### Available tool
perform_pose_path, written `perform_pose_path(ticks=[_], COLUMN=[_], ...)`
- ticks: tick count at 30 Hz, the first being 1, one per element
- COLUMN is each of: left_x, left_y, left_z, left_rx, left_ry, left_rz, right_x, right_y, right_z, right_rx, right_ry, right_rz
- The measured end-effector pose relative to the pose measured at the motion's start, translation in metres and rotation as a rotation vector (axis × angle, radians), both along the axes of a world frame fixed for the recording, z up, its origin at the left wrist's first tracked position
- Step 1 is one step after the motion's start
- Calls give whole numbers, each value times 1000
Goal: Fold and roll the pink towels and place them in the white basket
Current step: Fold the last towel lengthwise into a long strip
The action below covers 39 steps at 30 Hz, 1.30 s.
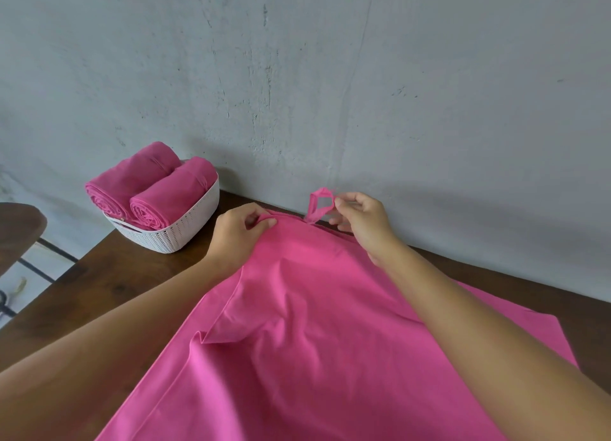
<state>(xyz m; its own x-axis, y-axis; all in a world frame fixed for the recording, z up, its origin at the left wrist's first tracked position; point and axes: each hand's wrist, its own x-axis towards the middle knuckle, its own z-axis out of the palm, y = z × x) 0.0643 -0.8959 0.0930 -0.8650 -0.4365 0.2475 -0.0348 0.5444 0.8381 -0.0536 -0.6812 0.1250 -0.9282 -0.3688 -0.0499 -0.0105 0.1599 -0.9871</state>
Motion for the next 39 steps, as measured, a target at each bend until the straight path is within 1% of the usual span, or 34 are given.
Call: perform_pose_path(ticks=[3, 7, 9, 12, 15, 18, 20, 23, 25, 27, 31, 33, 39], left_x=[19, 40, 49, 61, 71, 79, 85, 91, 95, 97, 103, 104, 108], left_y=[5, 8, 11, 15, 18, 19, 18, 17, 17, 17, 19, 20, 26], left_z=[10, 15, 16, 13, 10, 6, 2, -4, -6, -8, -11, -14, -19], left_rx=[65, 138, 197, 247, 262, 275, 282, 295, 311, 312, 288, 269, 227], left_ry=[4, -12, -31, -30, -23, -37, -45, -52, -56, -59, -68, -87, -99], left_rz=[-38, -96, -119, -128, -125, -112, -105, -87, -81, -77, -81, -86, -80], right_x=[3, 8, 9, 7, 5, 5, 5, 5, 8, 17, 56, 83, 159], right_y=[10, 39, 60, 98, 137, 167, 180, 197, 211, 229, 258, 267, 281], right_z=[3, 6, 3, -9, -23, -36, -42, -48, -52, -54, -52, -52, -68], right_rx=[-2, 73, 148, 326, 571, 723, 876, 1120, 1227, 1246, 1110, 1079, 1084], right_ry=[1, 30, 61, 136, 232, 253, 321, 484, 559, 580, 584, 607, 669], right_rz=[-10, -40, -48, -5, 100, 204, 222, 212, 168, 108, -25, -39, -81])
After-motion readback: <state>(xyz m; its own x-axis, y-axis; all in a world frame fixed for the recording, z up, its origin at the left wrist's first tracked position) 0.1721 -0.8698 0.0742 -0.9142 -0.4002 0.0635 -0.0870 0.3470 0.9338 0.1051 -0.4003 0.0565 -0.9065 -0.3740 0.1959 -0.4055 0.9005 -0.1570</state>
